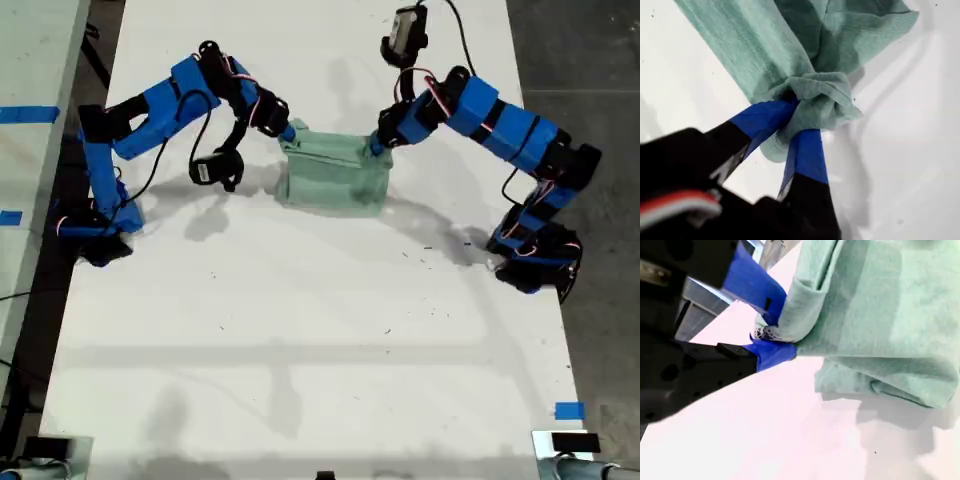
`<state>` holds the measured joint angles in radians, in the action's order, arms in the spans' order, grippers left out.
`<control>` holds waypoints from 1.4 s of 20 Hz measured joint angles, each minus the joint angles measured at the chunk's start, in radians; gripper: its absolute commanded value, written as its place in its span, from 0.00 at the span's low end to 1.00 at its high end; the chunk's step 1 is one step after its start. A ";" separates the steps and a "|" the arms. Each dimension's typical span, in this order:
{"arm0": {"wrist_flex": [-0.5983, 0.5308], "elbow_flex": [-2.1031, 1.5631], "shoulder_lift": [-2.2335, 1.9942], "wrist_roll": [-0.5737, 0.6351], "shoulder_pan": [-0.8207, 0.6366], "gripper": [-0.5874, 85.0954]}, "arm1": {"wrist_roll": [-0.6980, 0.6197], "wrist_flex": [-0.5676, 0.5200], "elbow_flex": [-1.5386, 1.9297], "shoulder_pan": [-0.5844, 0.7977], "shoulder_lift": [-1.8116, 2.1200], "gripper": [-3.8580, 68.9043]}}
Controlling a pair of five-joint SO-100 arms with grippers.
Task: Fold tshirt
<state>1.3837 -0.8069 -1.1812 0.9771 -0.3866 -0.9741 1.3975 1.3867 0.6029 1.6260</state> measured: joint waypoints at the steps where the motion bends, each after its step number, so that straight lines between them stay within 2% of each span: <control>1: -0.040 -0.003 0.043 0.023 -0.017 0.03 | -0.025 -0.066 0.069 0.015 0.002 0.03; 3: -0.124 -0.003 0.170 0.049 -0.051 0.08 | -0.049 -0.232 0.239 0.046 0.002 0.07; 4: -0.164 -0.002 0.245 0.044 -0.074 0.17 | -0.051 -0.322 0.331 0.069 0.002 0.18; 5: -0.199 0.009 0.331 0.044 -0.104 0.30 | -0.051 -0.426 0.422 0.101 -0.005 0.27; 6: -0.213 0.037 0.416 0.038 -0.138 0.36 | -0.046 -0.511 0.472 0.138 -0.038 0.33; 8: -0.196 0.052 0.472 0.029 -0.199 0.37 | -0.020 -0.548 0.492 0.207 -0.089 0.45; 9: -0.181 0.054 0.468 0.017 -0.216 0.37 | -0.008 -0.532 0.489 0.233 -0.083 0.54; 10: -0.140 0.052 0.448 0.017 -0.229 0.36 | 0.000 -0.495 0.489 0.238 -0.066 0.57; 15: 0.037 0.034 0.086 -0.028 -0.179 0.33 | 0.051 -0.245 0.489 0.221 0.215 0.43; 18: 0.124 -0.097 -0.118 -0.087 -0.069 0.16 | 0.166 -0.143 0.520 0.141 0.471 0.36; 19: 0.127 -0.170 -0.178 -0.129 -0.020 0.15 | 0.218 -0.123 0.575 0.107 0.558 0.32; 21: 0.061 -0.394 -0.336 -0.204 0.063 0.03 | 0.344 -0.117 0.715 0.000 0.727 0.21; 22: -0.005 -0.537 -0.442 -0.227 0.097 0.01 | 0.413 -0.117 0.790 -0.067 0.810 0.16; 24: -0.129 -0.842 -0.669 -0.319 0.173 0.01 | 0.558 -0.117 0.933 -0.196 0.960 0.09; 28: -0.314 -1.353 -0.959 -0.541 0.307 0.01 | 0.788 -0.167 1.221 -0.356 1.256 0.06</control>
<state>1.0692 -2.1598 -2.1399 0.4357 -0.0798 -0.1856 1.2303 2.6078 0.2470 2.8823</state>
